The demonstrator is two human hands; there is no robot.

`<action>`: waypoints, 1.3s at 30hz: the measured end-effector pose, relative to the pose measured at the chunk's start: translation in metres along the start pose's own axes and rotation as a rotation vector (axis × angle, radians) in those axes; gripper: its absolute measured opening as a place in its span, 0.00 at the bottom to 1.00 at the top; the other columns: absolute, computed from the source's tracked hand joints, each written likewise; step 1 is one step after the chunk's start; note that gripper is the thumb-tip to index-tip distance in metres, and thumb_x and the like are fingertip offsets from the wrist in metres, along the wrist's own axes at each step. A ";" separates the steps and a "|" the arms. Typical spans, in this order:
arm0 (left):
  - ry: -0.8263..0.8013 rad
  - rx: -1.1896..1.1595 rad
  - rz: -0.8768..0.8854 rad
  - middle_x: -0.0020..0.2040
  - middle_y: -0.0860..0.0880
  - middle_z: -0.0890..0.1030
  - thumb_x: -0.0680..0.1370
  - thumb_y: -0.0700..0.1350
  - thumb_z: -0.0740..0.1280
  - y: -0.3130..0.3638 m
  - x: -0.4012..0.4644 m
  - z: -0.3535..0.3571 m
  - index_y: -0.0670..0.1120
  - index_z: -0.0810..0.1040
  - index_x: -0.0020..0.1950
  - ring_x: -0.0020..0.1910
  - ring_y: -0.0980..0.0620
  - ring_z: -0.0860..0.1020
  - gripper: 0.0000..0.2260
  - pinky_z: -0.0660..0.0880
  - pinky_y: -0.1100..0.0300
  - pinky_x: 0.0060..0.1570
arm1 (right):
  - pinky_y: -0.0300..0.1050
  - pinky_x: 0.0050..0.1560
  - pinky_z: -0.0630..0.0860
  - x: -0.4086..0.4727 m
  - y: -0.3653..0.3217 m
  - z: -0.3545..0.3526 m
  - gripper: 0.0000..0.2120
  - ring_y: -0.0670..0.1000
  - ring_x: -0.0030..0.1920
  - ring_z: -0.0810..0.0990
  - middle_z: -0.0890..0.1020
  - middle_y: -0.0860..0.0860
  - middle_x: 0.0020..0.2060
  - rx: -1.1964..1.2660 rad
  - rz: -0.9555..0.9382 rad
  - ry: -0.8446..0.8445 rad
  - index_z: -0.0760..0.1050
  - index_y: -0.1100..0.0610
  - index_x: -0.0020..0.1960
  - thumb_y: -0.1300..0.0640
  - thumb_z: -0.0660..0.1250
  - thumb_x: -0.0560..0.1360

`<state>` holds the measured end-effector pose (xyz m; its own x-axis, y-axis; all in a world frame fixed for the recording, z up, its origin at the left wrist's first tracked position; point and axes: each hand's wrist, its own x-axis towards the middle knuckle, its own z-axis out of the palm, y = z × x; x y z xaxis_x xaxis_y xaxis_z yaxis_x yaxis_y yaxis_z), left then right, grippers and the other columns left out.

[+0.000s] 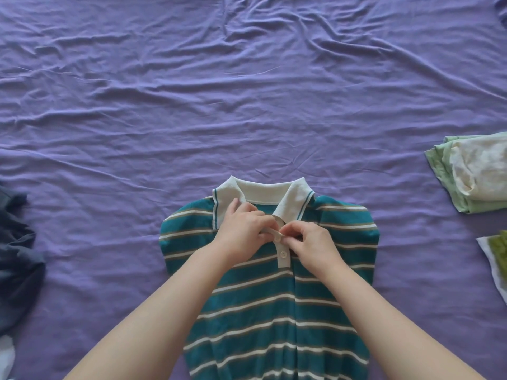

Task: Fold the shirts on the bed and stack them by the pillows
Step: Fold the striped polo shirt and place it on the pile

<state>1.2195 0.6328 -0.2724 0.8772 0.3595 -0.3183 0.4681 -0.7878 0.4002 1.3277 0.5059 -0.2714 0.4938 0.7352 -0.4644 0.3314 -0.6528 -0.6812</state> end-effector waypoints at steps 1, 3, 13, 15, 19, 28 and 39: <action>-0.017 0.023 0.004 0.50 0.56 0.80 0.77 0.55 0.62 0.000 0.001 -0.001 0.58 0.78 0.56 0.60 0.51 0.68 0.09 0.52 0.46 0.70 | 0.54 0.59 0.73 0.001 0.001 -0.001 0.05 0.51 0.52 0.77 0.79 0.45 0.43 -0.028 -0.014 -0.004 0.80 0.48 0.50 0.54 0.67 0.75; -0.030 0.111 0.013 0.50 0.55 0.79 0.78 0.57 0.60 0.000 0.005 -0.002 0.59 0.77 0.56 0.60 0.49 0.68 0.11 0.53 0.48 0.70 | 0.51 0.61 0.70 0.003 0.001 -0.001 0.06 0.51 0.52 0.76 0.79 0.46 0.44 -0.148 -0.060 0.014 0.80 0.49 0.52 0.53 0.65 0.76; 0.040 0.221 0.042 0.59 0.50 0.73 0.76 0.49 0.61 0.021 0.017 -0.001 0.52 0.75 0.58 0.68 0.44 0.61 0.12 0.43 0.42 0.73 | 0.50 0.46 0.68 -0.002 -0.005 -0.012 0.05 0.55 0.46 0.76 0.80 0.50 0.40 -0.626 -0.320 0.238 0.74 0.53 0.49 0.58 0.65 0.73; 0.124 0.154 0.073 0.58 0.51 0.75 0.74 0.45 0.62 0.029 0.018 -0.007 0.51 0.78 0.54 0.67 0.45 0.64 0.11 0.50 0.45 0.71 | 0.51 0.45 0.71 -0.005 0.002 -0.033 0.06 0.56 0.47 0.78 0.80 0.50 0.39 -0.574 -0.365 0.354 0.76 0.55 0.44 0.61 0.70 0.69; 0.324 -0.041 0.068 0.52 0.48 0.80 0.73 0.46 0.67 0.045 0.037 -0.017 0.45 0.81 0.44 0.61 0.44 0.72 0.06 0.63 0.47 0.65 | 0.53 0.58 0.67 0.008 0.026 -0.074 0.10 0.55 0.63 0.73 0.80 0.51 0.56 -0.442 -0.283 0.406 0.77 0.56 0.55 0.59 0.68 0.73; -0.097 0.218 0.122 0.76 0.52 0.59 0.78 0.36 0.59 0.050 0.105 -0.017 0.56 0.61 0.73 0.77 0.46 0.48 0.27 0.49 0.44 0.73 | 0.45 0.67 0.63 0.029 0.075 -0.104 0.25 0.49 0.65 0.69 0.74 0.49 0.64 -0.347 -0.243 -0.010 0.64 0.52 0.71 0.53 0.65 0.76; 0.176 0.372 -0.046 0.57 0.48 0.73 0.79 0.44 0.59 0.060 0.126 -0.001 0.50 0.75 0.57 0.65 0.44 0.64 0.09 0.44 0.40 0.71 | 0.52 0.53 0.70 0.032 0.078 -0.117 0.19 0.58 0.54 0.76 0.77 0.55 0.53 -0.693 -0.028 0.324 0.71 0.57 0.60 0.52 0.69 0.72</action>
<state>1.3578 0.6315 -0.2876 0.8761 0.4534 -0.1642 0.4653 -0.8842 0.0409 1.4635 0.4569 -0.2730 0.6537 0.7325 -0.1899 0.7229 -0.6787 -0.1293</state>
